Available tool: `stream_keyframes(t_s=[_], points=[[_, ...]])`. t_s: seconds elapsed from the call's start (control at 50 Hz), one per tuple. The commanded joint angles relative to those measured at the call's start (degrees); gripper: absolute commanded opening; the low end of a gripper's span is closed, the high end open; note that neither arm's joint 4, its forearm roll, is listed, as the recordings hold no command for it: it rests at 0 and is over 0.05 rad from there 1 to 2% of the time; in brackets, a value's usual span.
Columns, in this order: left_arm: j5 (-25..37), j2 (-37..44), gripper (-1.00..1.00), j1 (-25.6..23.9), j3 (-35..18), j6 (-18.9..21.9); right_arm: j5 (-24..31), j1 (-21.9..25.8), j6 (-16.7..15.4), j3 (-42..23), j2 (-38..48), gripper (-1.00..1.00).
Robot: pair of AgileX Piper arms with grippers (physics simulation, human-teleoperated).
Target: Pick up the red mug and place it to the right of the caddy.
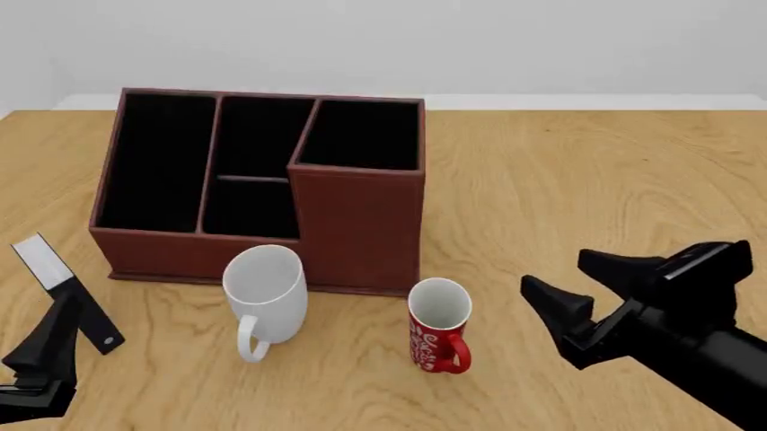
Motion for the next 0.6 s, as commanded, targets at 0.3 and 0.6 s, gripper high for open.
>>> stream_keyframes(t_s=[0.3, 0.6], points=[[0.0, 0.0, 1.00, 0.0, 0.0, 0.0, -4.4, 4.5, 1.8, 1.7, 5.7, 1.00], [0.0, 0.0, 1.00, 0.0, 0.0, 0.0, -7.9, 5.7, 2.3, 3.2, 8.6, 1.00]])
